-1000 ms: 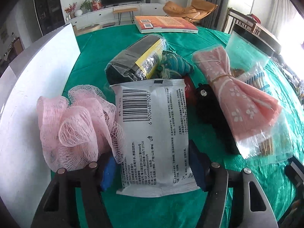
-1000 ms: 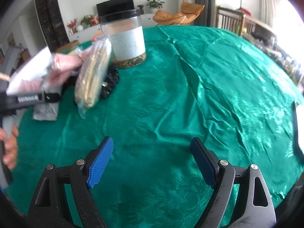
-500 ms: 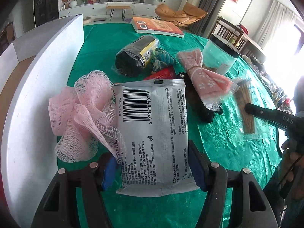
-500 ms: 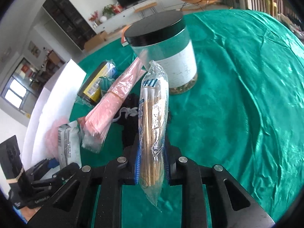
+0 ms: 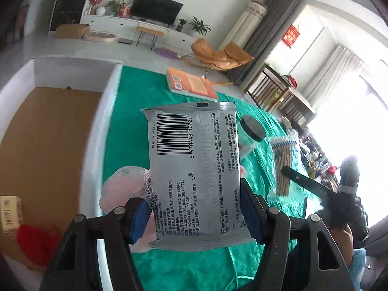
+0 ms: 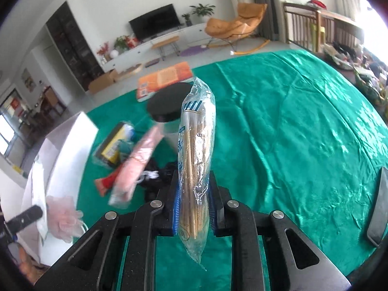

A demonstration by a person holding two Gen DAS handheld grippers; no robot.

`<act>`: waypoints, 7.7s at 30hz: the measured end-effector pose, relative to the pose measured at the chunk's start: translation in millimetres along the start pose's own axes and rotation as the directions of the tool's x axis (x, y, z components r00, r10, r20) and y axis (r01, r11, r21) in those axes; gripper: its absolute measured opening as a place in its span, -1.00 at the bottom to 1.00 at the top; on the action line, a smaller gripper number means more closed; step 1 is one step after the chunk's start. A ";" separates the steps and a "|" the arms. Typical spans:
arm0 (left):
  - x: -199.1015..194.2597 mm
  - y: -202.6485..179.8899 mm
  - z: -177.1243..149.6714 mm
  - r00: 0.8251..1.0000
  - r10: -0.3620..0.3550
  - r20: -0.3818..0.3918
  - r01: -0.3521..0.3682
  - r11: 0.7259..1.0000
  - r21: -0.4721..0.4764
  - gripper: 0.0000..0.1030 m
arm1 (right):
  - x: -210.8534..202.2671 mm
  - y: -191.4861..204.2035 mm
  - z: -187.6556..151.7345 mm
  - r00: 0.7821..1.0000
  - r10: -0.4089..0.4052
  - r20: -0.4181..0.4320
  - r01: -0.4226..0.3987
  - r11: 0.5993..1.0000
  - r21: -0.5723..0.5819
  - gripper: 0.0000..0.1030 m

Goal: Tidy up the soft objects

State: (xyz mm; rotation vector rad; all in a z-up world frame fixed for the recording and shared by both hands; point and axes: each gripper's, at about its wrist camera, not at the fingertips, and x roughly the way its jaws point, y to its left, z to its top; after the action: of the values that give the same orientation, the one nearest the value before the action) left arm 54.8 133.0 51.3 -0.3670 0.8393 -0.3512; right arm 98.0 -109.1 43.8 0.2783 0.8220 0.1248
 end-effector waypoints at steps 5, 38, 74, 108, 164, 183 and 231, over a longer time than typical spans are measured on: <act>-53.4 57.6 7.3 0.988 0.146 0.054 -0.143 0.988 -0.062 0.27 | -14.5 104.0 -12.9 0.960 0.279 -0.025 -0.280 0.954 -0.106 -0.60; 65.5 -57.7 -30.3 0.982 0.179 -0.067 -0.153 0.947 0.282 0.96 | -92.1 -4.5 -25.4 0.972 0.152 0.178 -0.165 0.985 0.059 -0.61; -92.7 118.8 -5.3 0.850 0.522 0.068 -0.521 0.853 -0.038 1.00 | -11.7 233.7 -42.2 0.812 0.570 -0.128 -0.583 0.803 -0.124 0.12; 45.3 -48.4 -75.0 0.978 0.179 -0.103 -0.149 0.958 0.245 1.00 | 54.0 -26.5 -86.5 0.889 -0.456 0.039 0.455 0.872 -0.181 0.53; 171.3 -23.9 -95.5 0.944 0.318 -0.088 -0.272 0.900 0.340 1.00 | 37.1 -79.4 -130.2 0.922 -0.387 -0.007 0.387 0.922 0.003 0.62; 171.4 -23.9 -95.4 0.944 0.318 -0.088 -0.272 0.900 0.340 1.00 | 36.9 -79.2 -130.2 0.922 -0.387 -0.007 0.387 0.922 0.003 0.61; 171.1 -23.8 -95.7 0.944 0.319 -0.089 -0.273 0.900 0.339 1.00 | 36.4 -79.1 -130.4 0.922 -0.388 -0.006 0.388 0.922 0.003 0.62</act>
State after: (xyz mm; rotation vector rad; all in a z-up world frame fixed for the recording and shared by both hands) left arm 83.2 20.1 -108.2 0.0955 0.9449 -0.2246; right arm 26.7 -151.4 -89.3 0.1137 0.8685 -0.2491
